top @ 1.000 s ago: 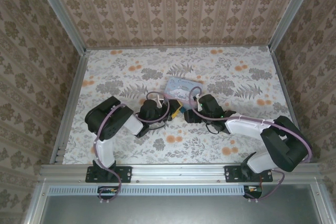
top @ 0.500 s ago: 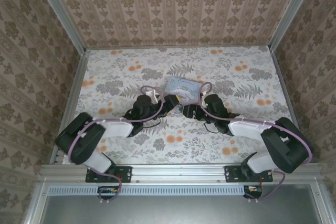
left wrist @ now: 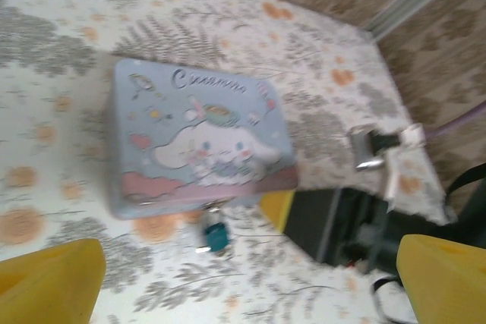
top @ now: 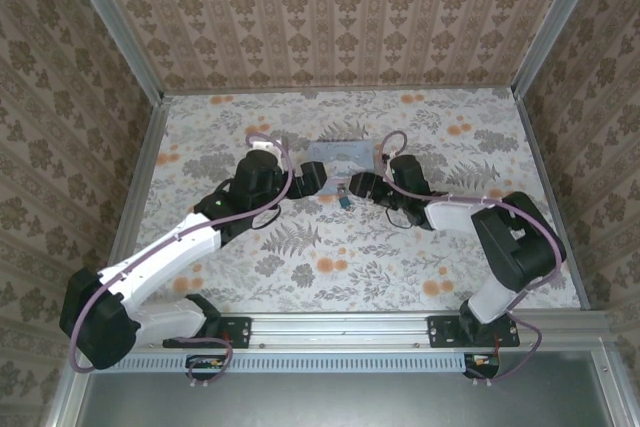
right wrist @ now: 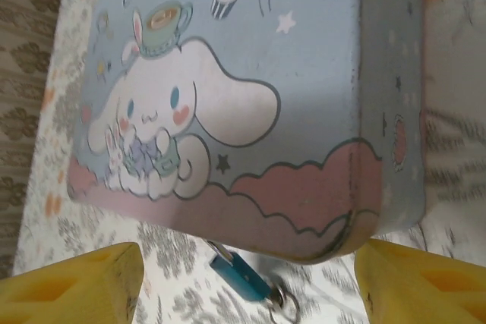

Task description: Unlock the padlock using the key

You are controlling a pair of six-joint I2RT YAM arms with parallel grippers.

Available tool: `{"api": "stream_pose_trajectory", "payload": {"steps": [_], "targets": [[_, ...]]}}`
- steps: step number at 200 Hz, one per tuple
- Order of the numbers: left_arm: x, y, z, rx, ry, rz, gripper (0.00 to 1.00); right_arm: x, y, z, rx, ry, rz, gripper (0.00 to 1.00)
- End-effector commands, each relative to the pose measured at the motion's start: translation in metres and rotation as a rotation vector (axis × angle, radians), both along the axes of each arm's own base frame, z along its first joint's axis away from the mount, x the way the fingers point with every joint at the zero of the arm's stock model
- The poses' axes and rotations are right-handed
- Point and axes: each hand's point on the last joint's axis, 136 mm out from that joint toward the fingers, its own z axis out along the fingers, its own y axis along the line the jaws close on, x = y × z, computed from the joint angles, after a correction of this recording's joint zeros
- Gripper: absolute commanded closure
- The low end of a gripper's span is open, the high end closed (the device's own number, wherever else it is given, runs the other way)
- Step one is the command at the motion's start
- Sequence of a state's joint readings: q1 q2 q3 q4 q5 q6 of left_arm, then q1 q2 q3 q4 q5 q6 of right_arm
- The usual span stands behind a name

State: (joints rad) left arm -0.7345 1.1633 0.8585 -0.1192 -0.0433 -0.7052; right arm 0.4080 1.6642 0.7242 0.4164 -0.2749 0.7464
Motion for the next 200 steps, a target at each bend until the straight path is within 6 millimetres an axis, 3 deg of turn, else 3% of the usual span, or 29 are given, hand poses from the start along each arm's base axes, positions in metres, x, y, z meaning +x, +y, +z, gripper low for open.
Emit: {"api": "stream_pose_trajectory", "payload": {"steps": [1, 46, 78, 200], "targets": [[0.005, 0.026, -0.010, 0.169, -0.012, 0.049, 0.00, 0.019, 0.010, 0.012, 0.090, -0.032, 0.034, 0.26], [0.017, 0.042, -0.017, 0.218, -0.004, 0.097, 0.00, 0.001, 0.004, 0.002, 0.127, -0.059, 0.049, 0.30], [0.028, 0.046, -0.028, 0.230, 0.044, 0.099, 0.00, -0.011, 0.004, -0.012, 0.110, -0.056, 0.092, 0.38], [0.037, 0.042, -0.044, 0.209, 0.093, 0.098, 0.00, -0.012, 0.038, -0.030, 0.091, -0.034, 0.200, 0.48]]}}
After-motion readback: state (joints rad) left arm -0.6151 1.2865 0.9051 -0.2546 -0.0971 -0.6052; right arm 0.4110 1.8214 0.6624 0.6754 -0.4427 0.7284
